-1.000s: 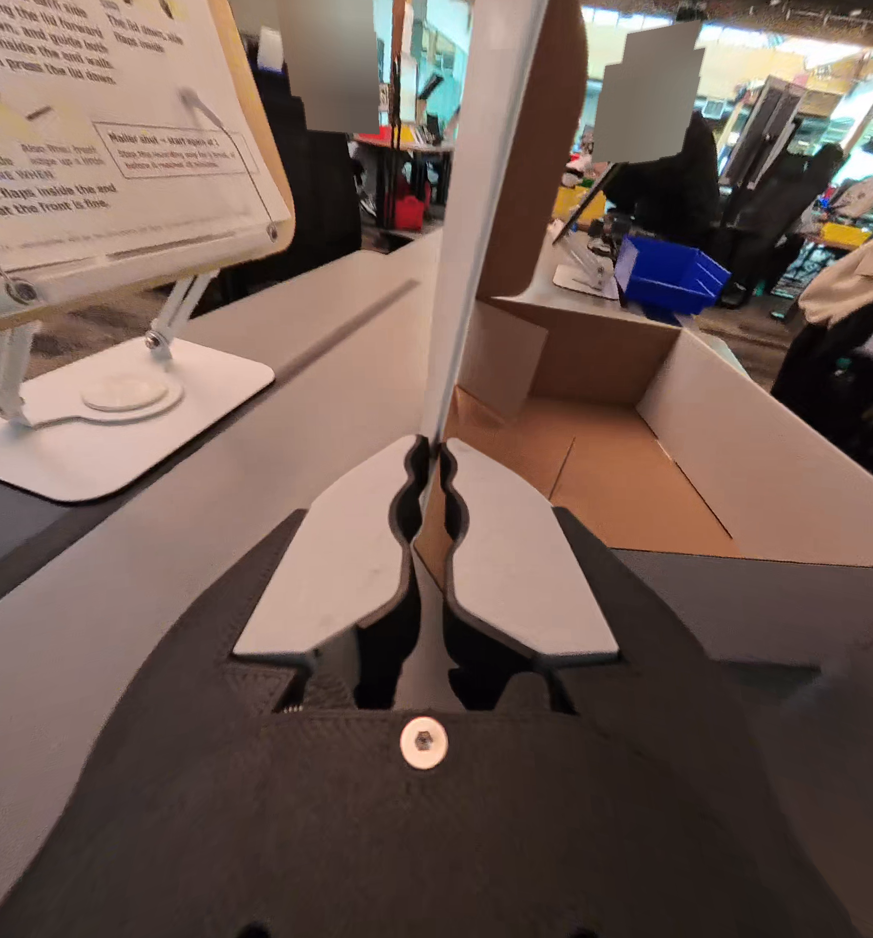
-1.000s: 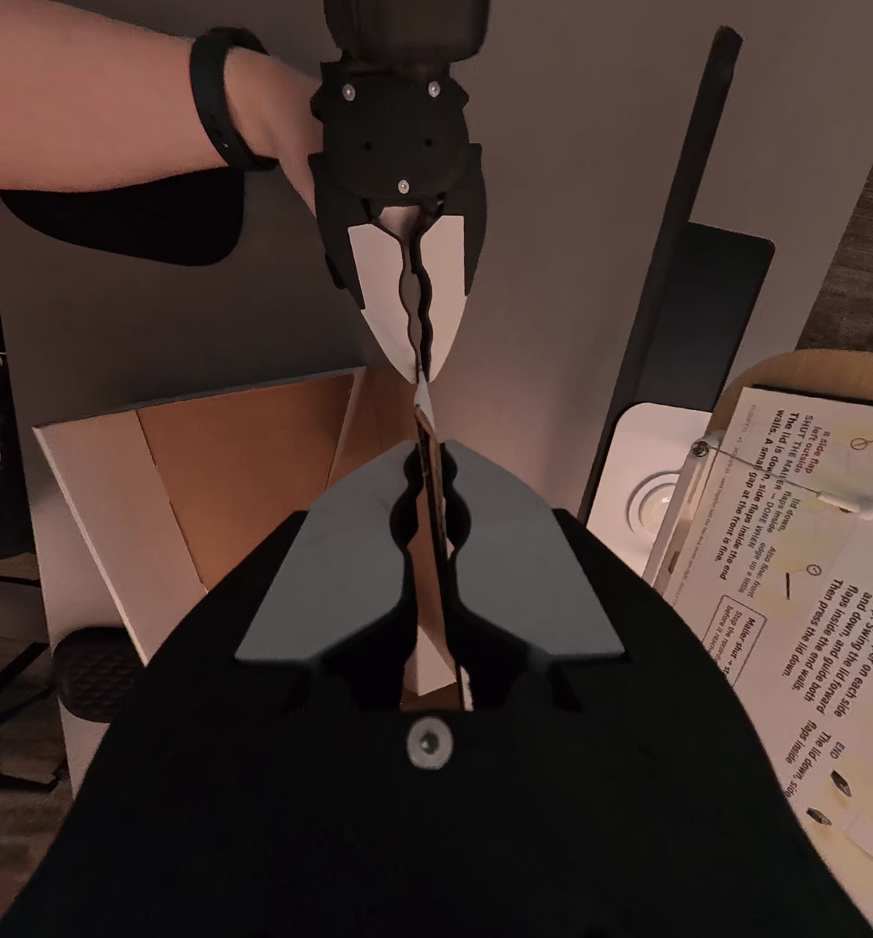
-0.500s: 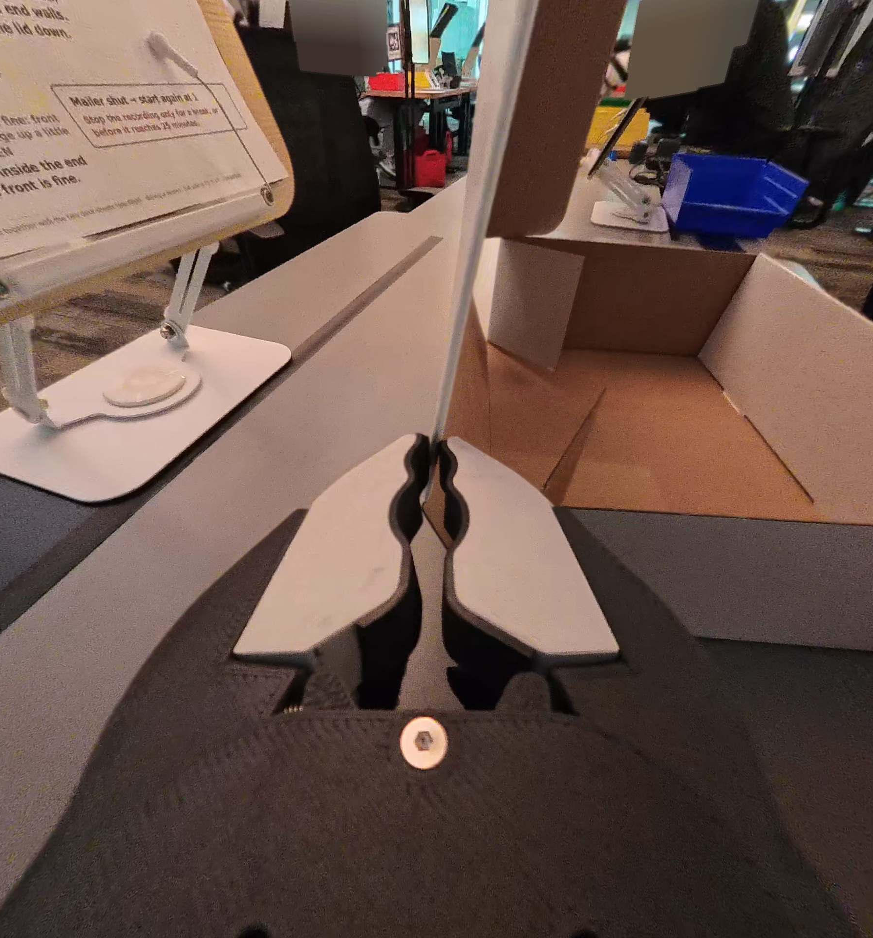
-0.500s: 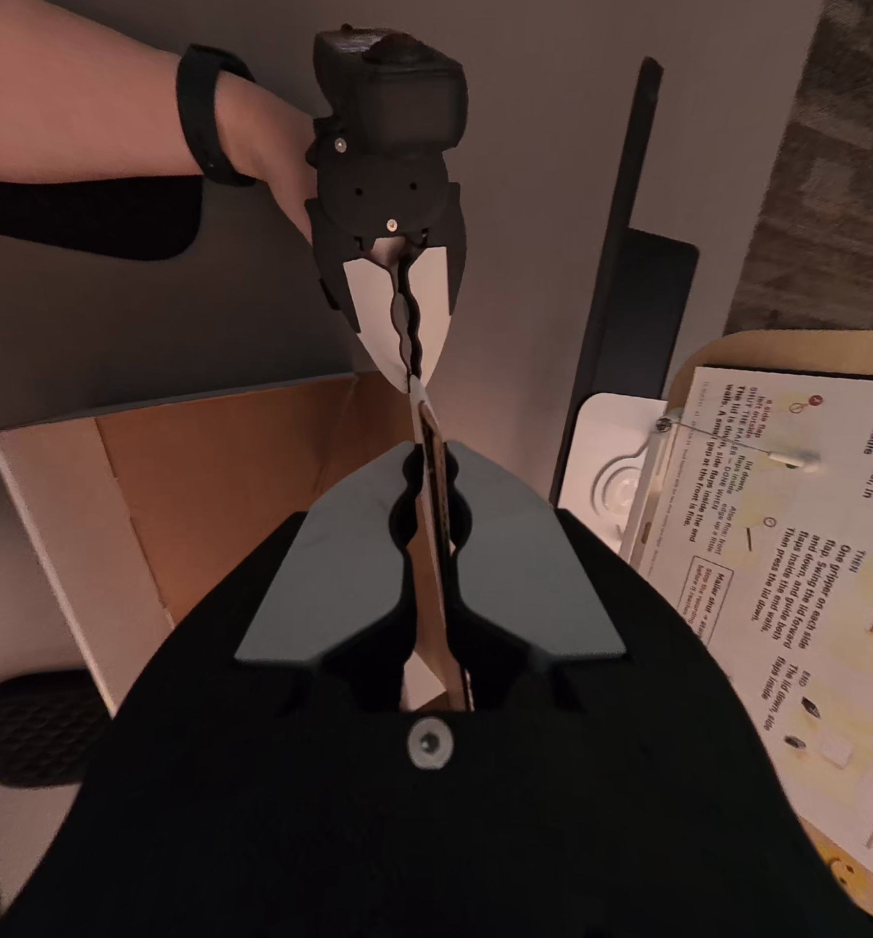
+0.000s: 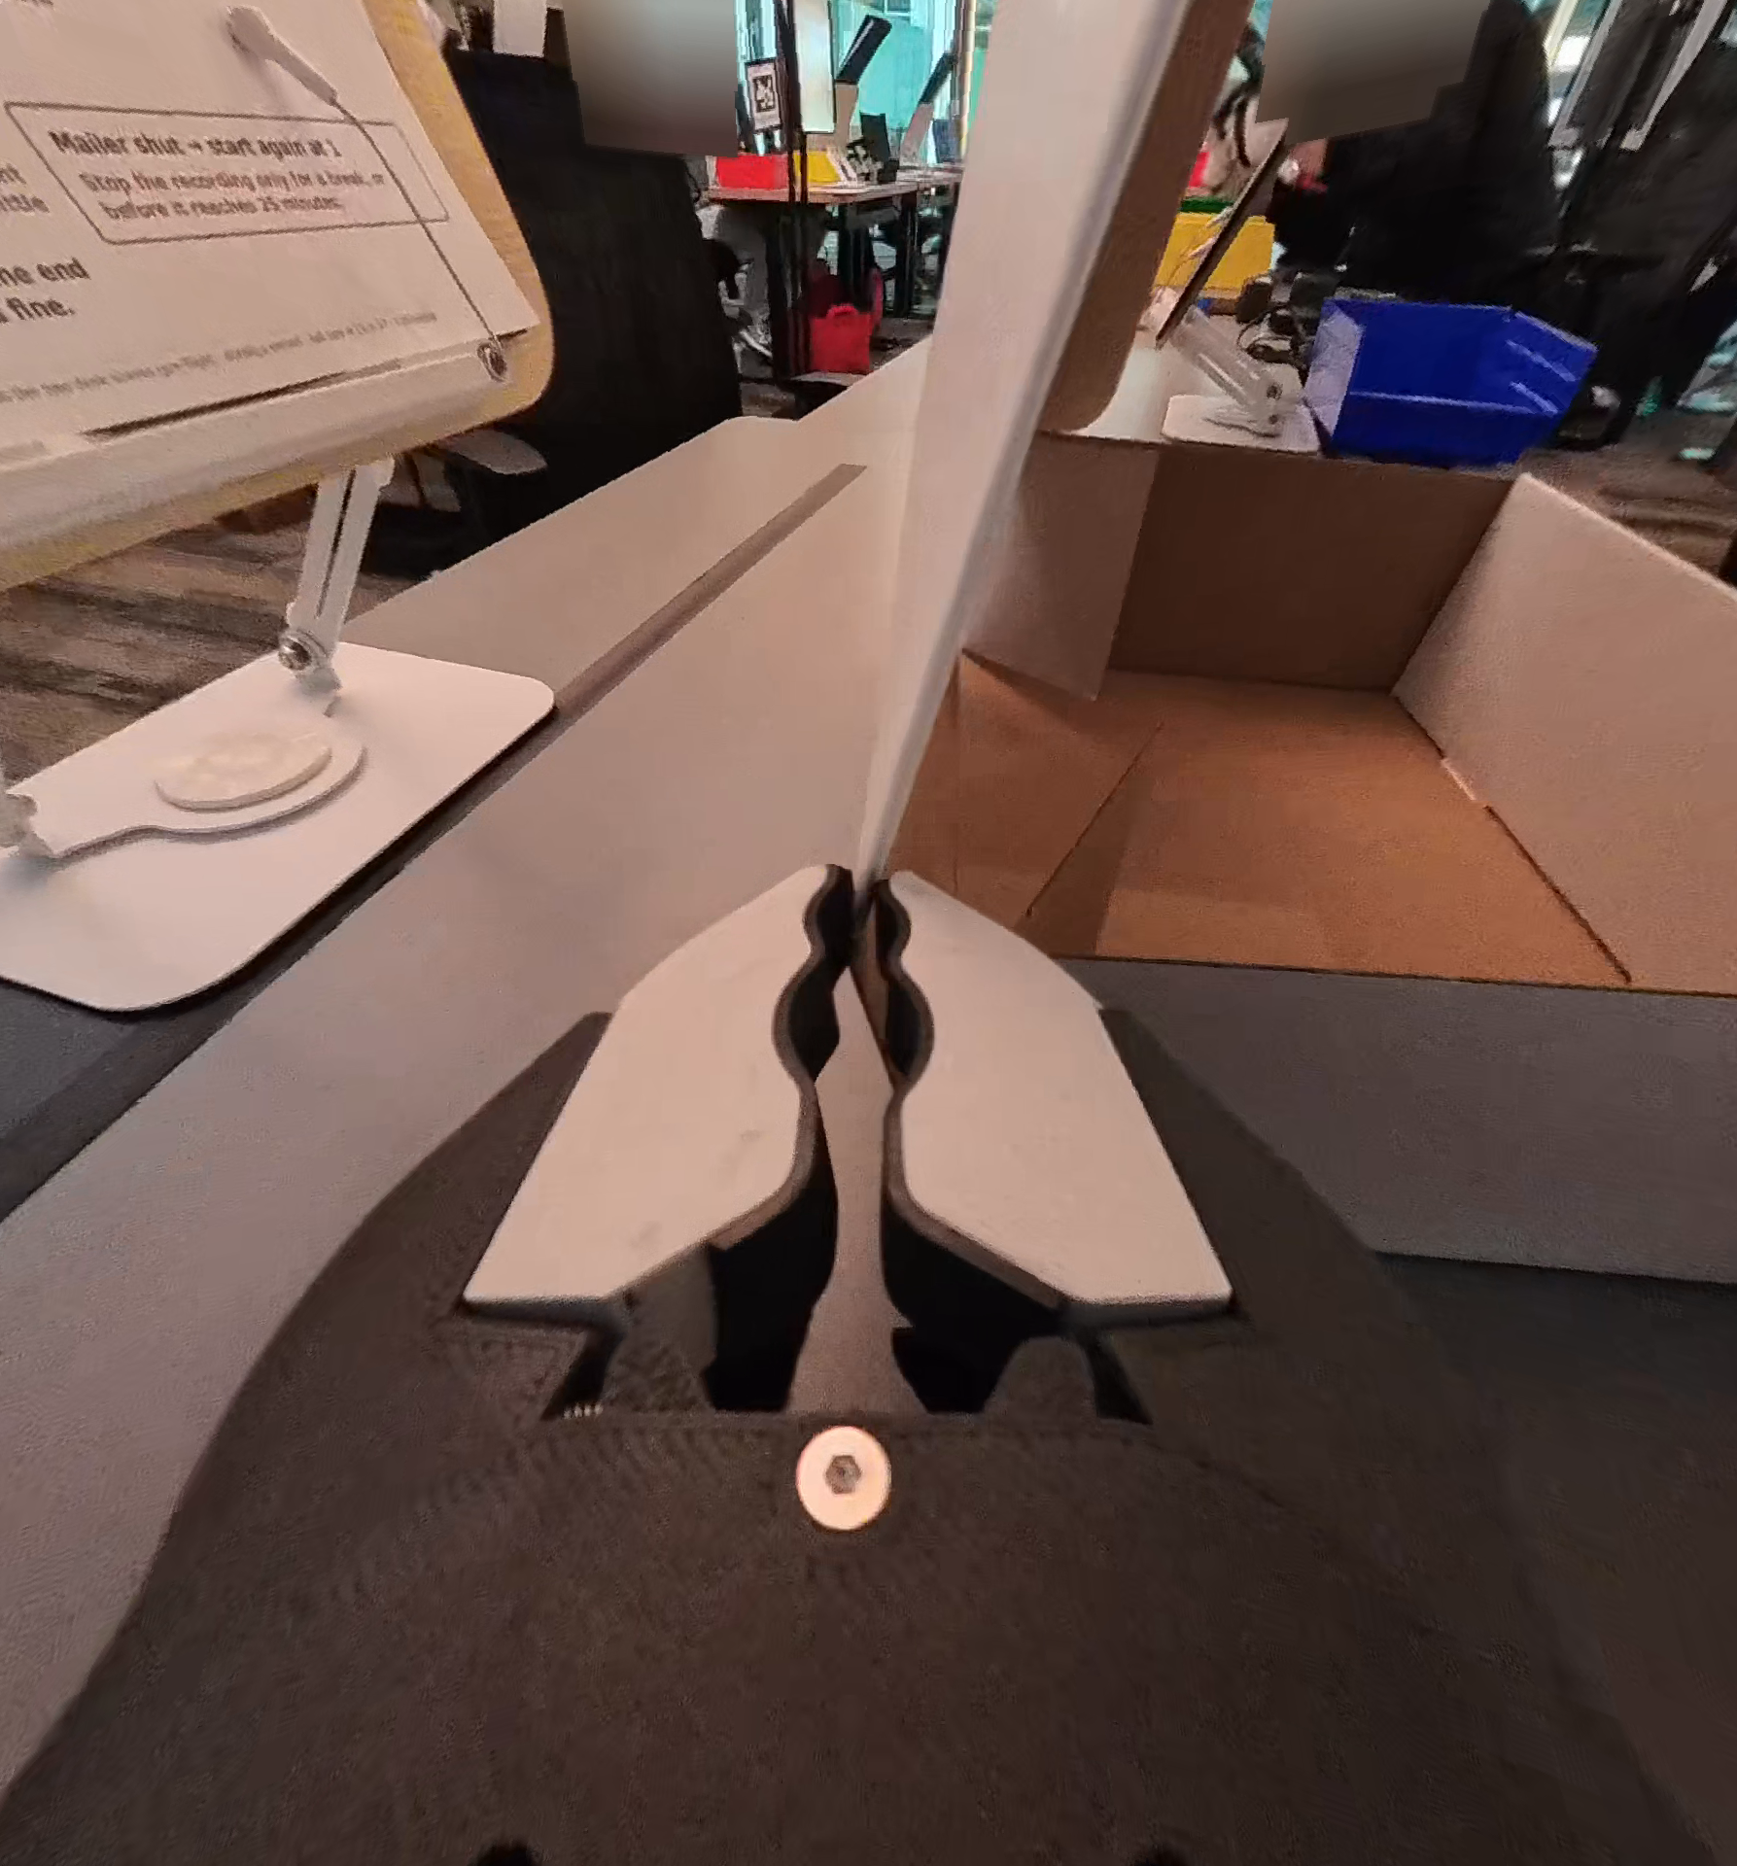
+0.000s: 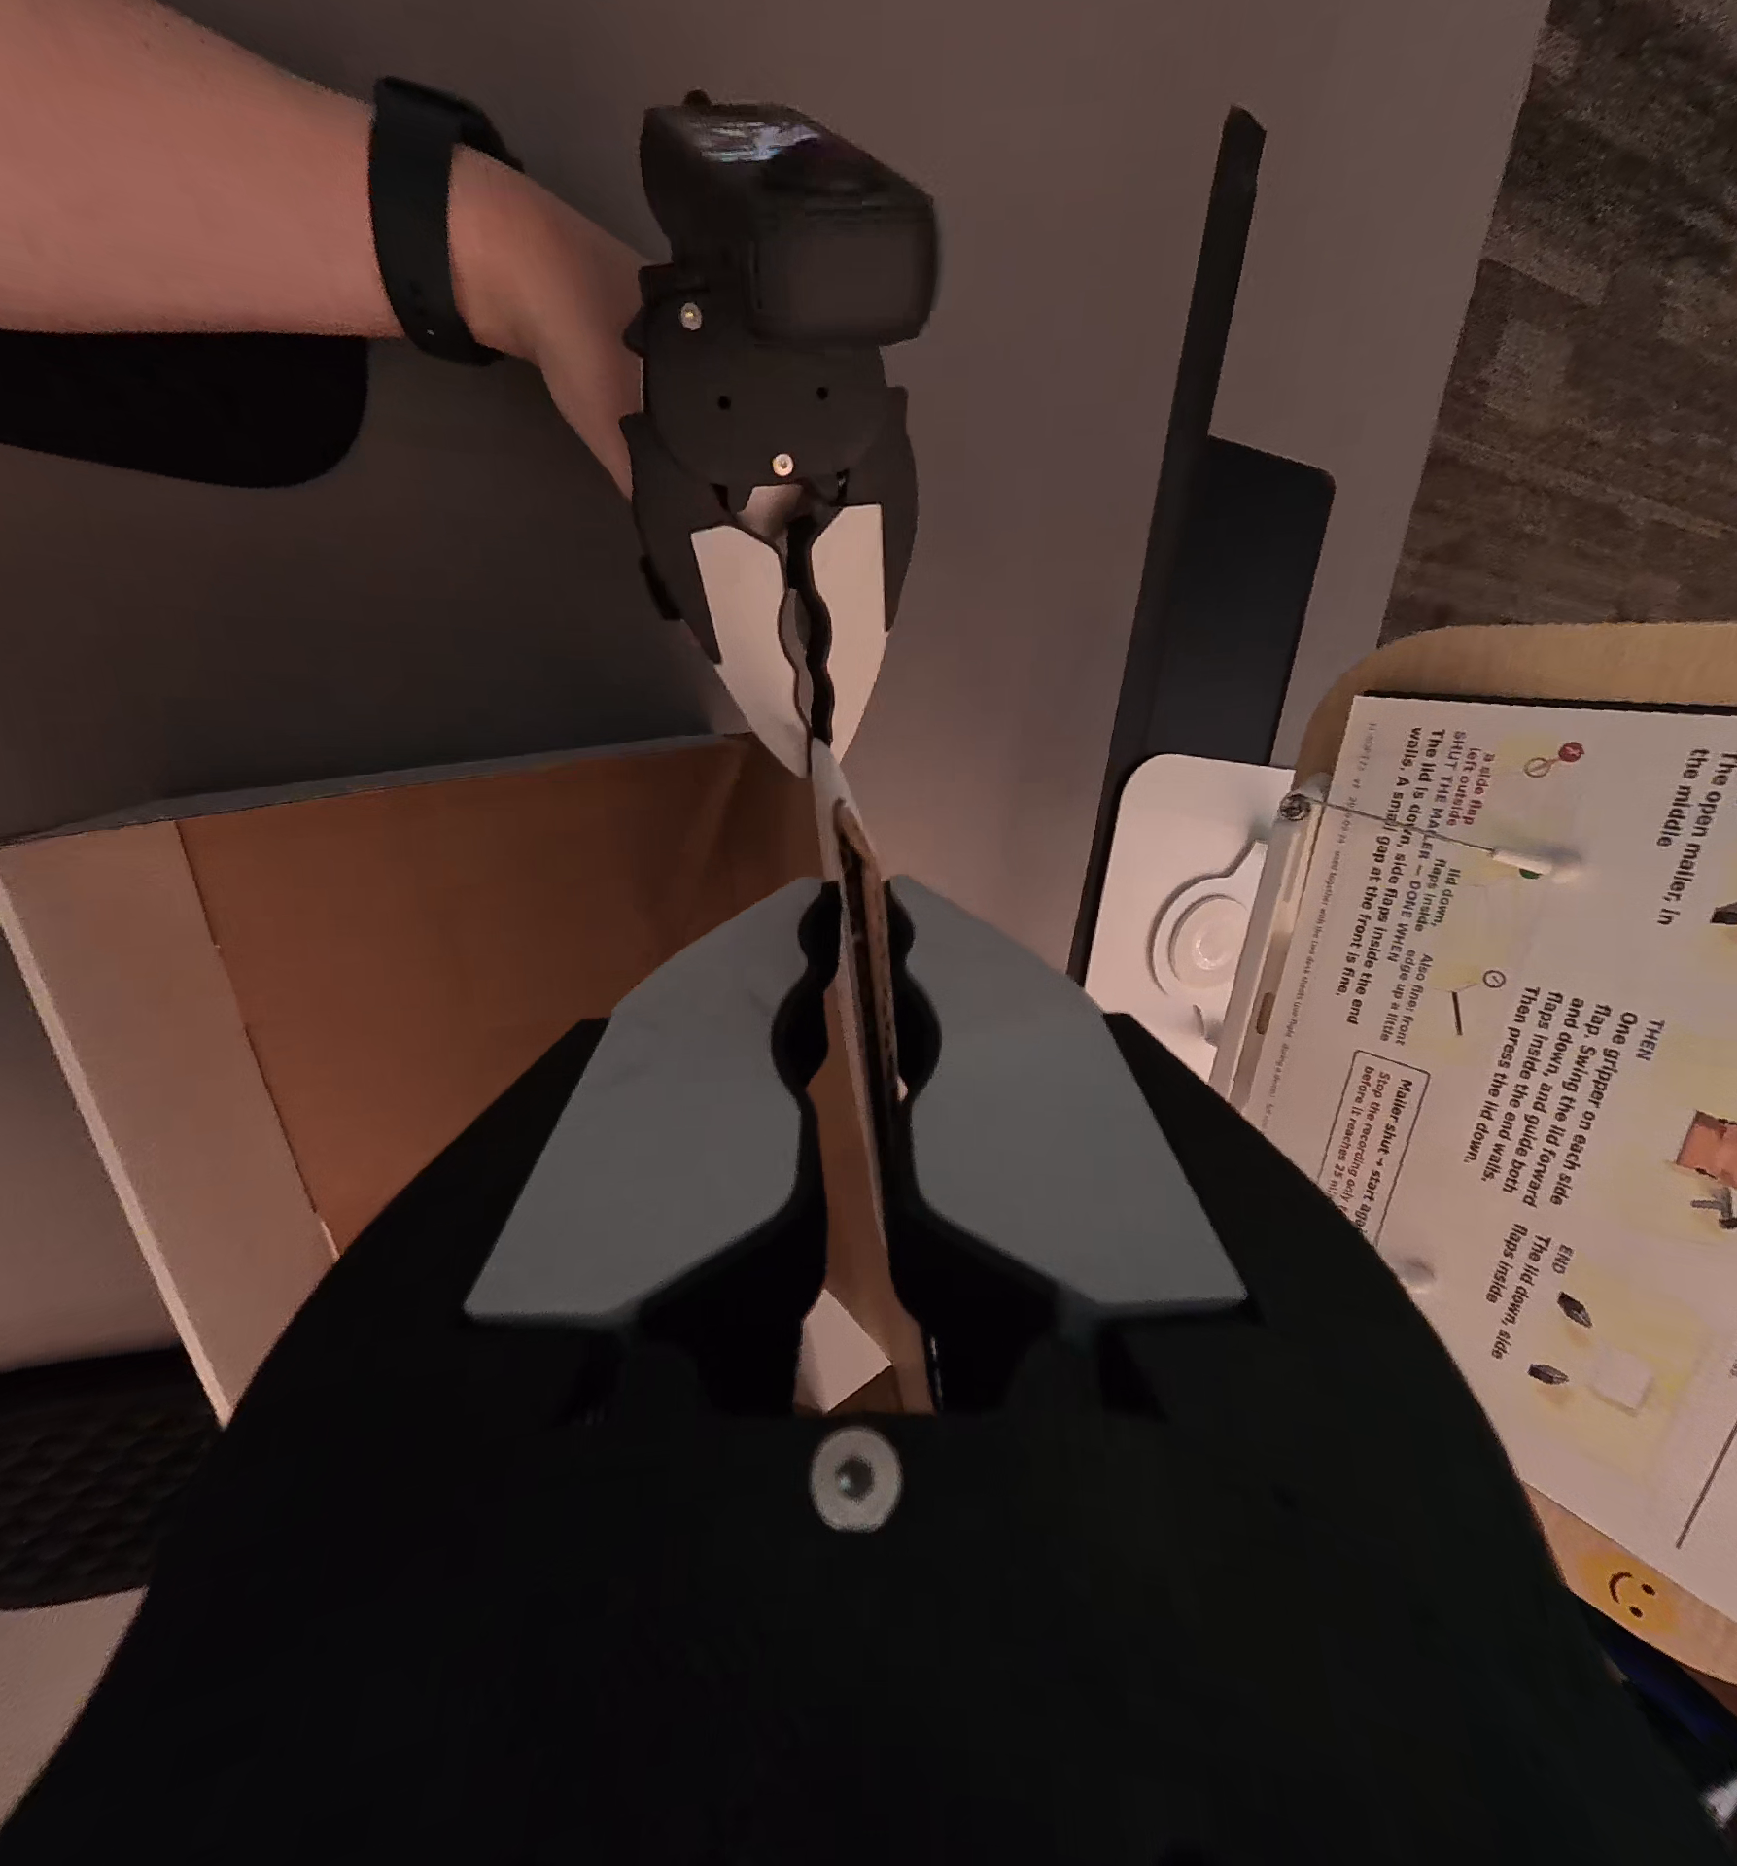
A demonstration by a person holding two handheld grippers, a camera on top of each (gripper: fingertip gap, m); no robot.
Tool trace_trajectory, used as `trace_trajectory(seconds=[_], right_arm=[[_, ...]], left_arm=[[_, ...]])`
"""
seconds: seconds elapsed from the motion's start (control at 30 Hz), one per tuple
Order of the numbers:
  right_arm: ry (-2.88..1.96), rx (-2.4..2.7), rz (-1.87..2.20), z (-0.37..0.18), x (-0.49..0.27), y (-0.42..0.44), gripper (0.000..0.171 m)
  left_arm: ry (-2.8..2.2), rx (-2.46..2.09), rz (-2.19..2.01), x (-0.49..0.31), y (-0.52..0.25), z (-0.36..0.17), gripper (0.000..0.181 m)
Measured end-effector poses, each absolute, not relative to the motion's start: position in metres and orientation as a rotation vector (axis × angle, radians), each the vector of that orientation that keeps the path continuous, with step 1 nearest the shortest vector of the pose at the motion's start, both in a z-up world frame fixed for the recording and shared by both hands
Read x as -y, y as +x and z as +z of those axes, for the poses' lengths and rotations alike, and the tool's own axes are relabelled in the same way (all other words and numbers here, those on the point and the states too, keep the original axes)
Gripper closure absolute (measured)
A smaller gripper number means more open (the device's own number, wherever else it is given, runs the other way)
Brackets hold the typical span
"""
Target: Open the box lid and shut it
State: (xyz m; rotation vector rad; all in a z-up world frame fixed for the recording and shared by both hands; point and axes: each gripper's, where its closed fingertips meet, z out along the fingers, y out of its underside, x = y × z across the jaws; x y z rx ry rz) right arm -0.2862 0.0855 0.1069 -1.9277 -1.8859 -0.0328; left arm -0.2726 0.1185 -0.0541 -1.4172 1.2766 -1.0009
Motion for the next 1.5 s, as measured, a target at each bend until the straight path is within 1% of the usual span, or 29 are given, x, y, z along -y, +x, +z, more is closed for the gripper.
trace_trajectory(seconds=[0.07,0.2,0.23,0.33,0.43,0.57,0.63,0.67,0.7,0.8,0.83,0.93,0.97,1.0,1.03,1.07,1.13,1.17,1.2,1.27,1.33,1.43,1.5], right_arm=[[-1.921,1.875,-0.044,0.107,-0.084,-0.287,0.165],[-1.944,1.869,-0.044,0.107,-0.083,-0.283,0.165],[-1.943,1.868,-0.043,0.107,-0.084,-0.282,0.165],[-1.962,1.863,-0.018,0.108,-0.086,-0.28,0.163],[-1.99,1.859,0.001,0.109,-0.091,-0.279,0.163],[-1.988,1.876,0.005,0.108,-0.096,-0.281,0.164],[-1.997,1.874,0.02,0.108,-0.097,-0.281,0.162],[-2.005,1.875,0.027,0.108,-0.097,-0.281,0.163],[-2.007,1.873,0.024,0.107,-0.098,-0.281,0.163],[-1.995,1.867,0.017,0.108,-0.098,-0.282,0.162],[-1.986,1.861,0.0,0.109,-0.1,-0.281,0.16],[-1.945,1.79,-0.085,0.114,-0.11,-0.279,0.143],[-1.935,1.751,-0.114,0.116,-0.114,-0.279,0.135],[-1.917,1.681,-0.176,0.122,-0.12,-0.277,0.128],[-1.891,1.626,-0.237,0.129,-0.123,-0.272,0.125],[-1.847,1.585,-0.267,0.137,-0.121,-0.269,0.123],[-1.736,1.468,-0.273,0.16,-0.114,-0.264,0.117],[-1.678,1.4,-0.28,0.173,-0.109,-0.259,0.11],[-1.623,1.33,-0.297,0.187,-0.103,-0.25,0.106],[-1.546,1.205,-0.313,0.21,-0.086,-0.227,0.103],[-1.511,1.114,-0.301,0.224,-0.066,-0.202,0.102],[-1.554,1.028,-0.289,0.229,-0.038,-0.157,0.101],[-1.589,0.984,-0.312,0.231,-0.02,-0.128,0.101]], left_arm=[[-1.394,-1.327,-0.897,-0.119,-0.273,-0.055,0.178],[-1.43,-1.251,-1.045,-0.117,-0.269,-0.054,0.175],[-1.422,-1.257,-1.053,-0.117,-0.269,-0.055,0.177],[-1.39,-1.307,-0.958,-0.115,-0.271,-0.056,0.178],[-1.429,-1.243,-1.049,-0.117,-0.271,-0.056,0.176],[-1.394,-1.309,-0.961,-0.119,-0.274,-0.06,0.179],[-1.414,-1.283,-1.019,-0.118,-0.274,-0.06,0.179],[-1.433,-1.257,-1.059,-0.119,-0.274,-0.061,0.178],[-1.447,-1.24,-1.081,-0.12,-0.275,-0.061,0.173],[-1.401,-1.271,-1.005,-0.122,-0.277,-0.061,0.179],[-1.384,-1.291,-0.959,-0.122,-0.277,-0.061,0.179],[-1.395,-1.251,-0.996,-0.122,-0.276,-0.059,0.178],[-1.404,-1.221,-1.017,-0.123,-0.276,-0.056,0.17],[-1.4,-1.213,-1.028,-0.122,-0.277,-0.053,0.169],[-1.389,-1.233,-1.014,-0.122,-0.278,-0.053,0.175],[-1.381,-1.251,-0.975,-0.124,-0.278,-0.053,0.178],[-1.389,-1.254,-0.963,-0.126,-0.279,-0.052,0.178],[-1.401,-1.238,-0.987,-0.127,-0.279,-0.051,0.178],[-1.409,-1.224,-1.005,-0.127,-0.279,-0.05,0.175],[-1.389,-1.199,-1.019,-0.126,-0.279,-0.046,0.165],[-1.362,-1.209,-0.994,-0.124,-0.28,-0.042,0.178],[-1.339,-1.199,-1.003,-0.12,-0.281,-0.036,0.178],[-1.326,-1.159,-1.041,-0.119,-0.282,-0.03,0.173]])
